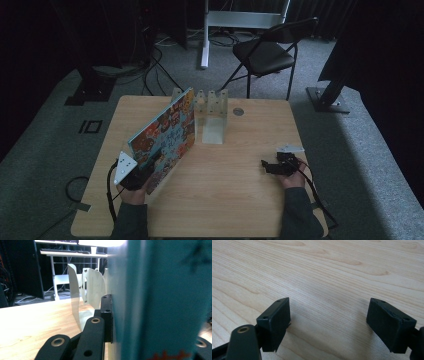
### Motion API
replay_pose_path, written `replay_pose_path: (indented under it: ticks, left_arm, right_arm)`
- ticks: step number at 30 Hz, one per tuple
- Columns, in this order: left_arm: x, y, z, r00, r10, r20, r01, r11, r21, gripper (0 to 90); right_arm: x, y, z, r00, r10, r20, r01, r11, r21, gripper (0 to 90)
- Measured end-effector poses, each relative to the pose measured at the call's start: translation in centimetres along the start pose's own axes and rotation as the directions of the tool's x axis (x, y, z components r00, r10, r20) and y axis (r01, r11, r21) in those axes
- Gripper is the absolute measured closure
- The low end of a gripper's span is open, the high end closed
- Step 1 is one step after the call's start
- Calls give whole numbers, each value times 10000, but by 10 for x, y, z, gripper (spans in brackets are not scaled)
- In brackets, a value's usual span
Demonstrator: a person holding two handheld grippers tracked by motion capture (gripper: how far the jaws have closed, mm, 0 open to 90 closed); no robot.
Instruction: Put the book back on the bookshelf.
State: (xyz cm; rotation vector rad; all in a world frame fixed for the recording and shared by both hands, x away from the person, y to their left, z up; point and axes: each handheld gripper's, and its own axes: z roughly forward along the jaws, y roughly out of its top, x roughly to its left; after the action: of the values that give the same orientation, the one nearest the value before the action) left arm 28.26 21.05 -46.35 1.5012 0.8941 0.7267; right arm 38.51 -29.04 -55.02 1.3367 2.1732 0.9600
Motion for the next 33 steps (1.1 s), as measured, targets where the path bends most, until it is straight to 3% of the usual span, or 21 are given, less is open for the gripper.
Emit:
replay_pose_path:
  ticks: [17, 33]
  left_arm:
    - [0, 2, 5, 9996, 59, -267, -58, 10000, 41, 811]
    - [1, 6, 14, 9982, -135, -588, 132, 9999, -51, 811]
  right_arm:
    - [0, 0, 0, 10000, 7, -2, -7, 10000, 2, 190]
    - [0, 0, 0, 10000, -1, -3, 1, 10000, 0, 190]
